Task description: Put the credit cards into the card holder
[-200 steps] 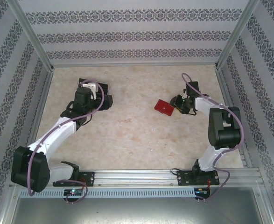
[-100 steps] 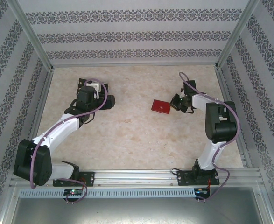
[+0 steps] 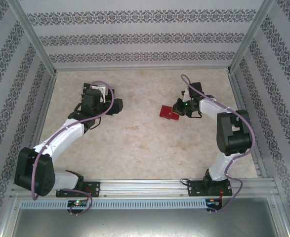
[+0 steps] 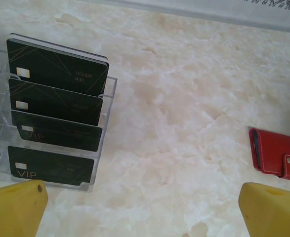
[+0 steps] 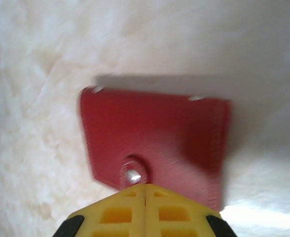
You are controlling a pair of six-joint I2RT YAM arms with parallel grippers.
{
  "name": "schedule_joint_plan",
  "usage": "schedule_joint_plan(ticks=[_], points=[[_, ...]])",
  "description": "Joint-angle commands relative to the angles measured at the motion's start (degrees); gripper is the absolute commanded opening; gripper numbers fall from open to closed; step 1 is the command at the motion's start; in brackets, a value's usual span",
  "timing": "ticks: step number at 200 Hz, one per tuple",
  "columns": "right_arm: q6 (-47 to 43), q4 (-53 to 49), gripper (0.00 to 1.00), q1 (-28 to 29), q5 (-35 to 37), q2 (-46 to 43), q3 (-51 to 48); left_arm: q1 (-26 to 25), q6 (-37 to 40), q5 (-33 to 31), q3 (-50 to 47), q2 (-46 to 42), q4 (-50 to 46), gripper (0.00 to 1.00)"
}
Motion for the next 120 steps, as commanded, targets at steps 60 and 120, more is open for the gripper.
schedule_joint_plan(ticks=[60,120], points=[[0.8,-1.7,0.47,-4.4,6.6,1.4,2.5,-2.1,0.0,1.0,1.3,0.4,-3.0,1.0],[2.1,0.0,0.48,-4.5,5.1,6.9,4.5,-2.6,-0.2,1.0,1.4,1.4,-3.1,1.0]])
